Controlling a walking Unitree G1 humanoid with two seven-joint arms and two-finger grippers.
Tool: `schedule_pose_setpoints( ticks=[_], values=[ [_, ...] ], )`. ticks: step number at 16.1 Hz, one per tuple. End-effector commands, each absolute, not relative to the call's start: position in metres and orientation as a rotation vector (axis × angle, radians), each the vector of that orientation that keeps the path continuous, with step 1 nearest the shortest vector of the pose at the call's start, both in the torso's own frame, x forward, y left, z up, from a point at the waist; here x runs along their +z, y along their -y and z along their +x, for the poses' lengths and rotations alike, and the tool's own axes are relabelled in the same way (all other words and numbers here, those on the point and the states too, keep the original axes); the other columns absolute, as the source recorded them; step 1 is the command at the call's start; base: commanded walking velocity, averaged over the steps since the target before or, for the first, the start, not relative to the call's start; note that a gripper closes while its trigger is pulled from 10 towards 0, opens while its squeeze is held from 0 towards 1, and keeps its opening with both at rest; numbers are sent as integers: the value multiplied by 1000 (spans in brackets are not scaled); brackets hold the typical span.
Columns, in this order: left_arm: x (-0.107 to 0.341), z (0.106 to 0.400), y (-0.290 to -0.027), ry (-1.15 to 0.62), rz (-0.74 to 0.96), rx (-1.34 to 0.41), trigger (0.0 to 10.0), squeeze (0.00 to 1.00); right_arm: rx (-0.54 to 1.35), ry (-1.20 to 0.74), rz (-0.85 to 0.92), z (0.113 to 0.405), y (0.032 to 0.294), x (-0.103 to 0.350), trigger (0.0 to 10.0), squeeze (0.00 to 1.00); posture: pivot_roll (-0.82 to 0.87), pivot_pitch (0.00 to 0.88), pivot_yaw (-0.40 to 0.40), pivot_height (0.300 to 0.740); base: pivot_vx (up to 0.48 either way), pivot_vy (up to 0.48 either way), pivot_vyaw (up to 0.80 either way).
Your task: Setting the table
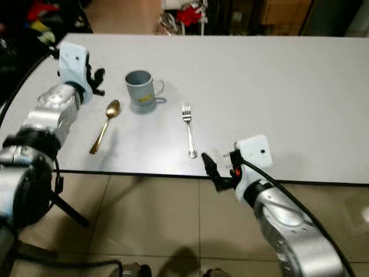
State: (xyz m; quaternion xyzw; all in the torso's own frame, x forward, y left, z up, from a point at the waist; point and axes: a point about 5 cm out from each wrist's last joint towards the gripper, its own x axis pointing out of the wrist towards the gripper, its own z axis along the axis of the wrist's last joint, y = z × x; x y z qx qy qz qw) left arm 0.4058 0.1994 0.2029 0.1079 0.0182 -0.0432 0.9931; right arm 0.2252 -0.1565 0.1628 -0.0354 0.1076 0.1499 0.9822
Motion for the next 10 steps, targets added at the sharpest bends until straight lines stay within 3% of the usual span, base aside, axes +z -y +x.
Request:
schedule_pose_setpoints(
  ticks=[1,2,6,8,10],
  values=[
    [193,400,-197,-58,217,-123,10000,0,279,-210,-83,228,155,161,10000,0,-53,0,94,740,0,0,0],
    [184,390,-198,-49,216,-121,10000,0,264,-204,-98,230,153,158,10000,1000,-51,0,100,740,0,0,0],
    [147,318,-201,-49,187,-75,10000,0,238,-173,-107,238,153,149,10000,1000,3,0,53,740,0,0,0],
    [141,269,-206,-63,233,-13,10000,0,235,-153,-90,245,157,146,10000,1000,67,0,18,740,0,0,800],
    [143,250,-202,-71,218,-4,10000,0,250,-151,-95,247,155,142,10000,1000,91,0,3,740,0,0,800]
  ],
)
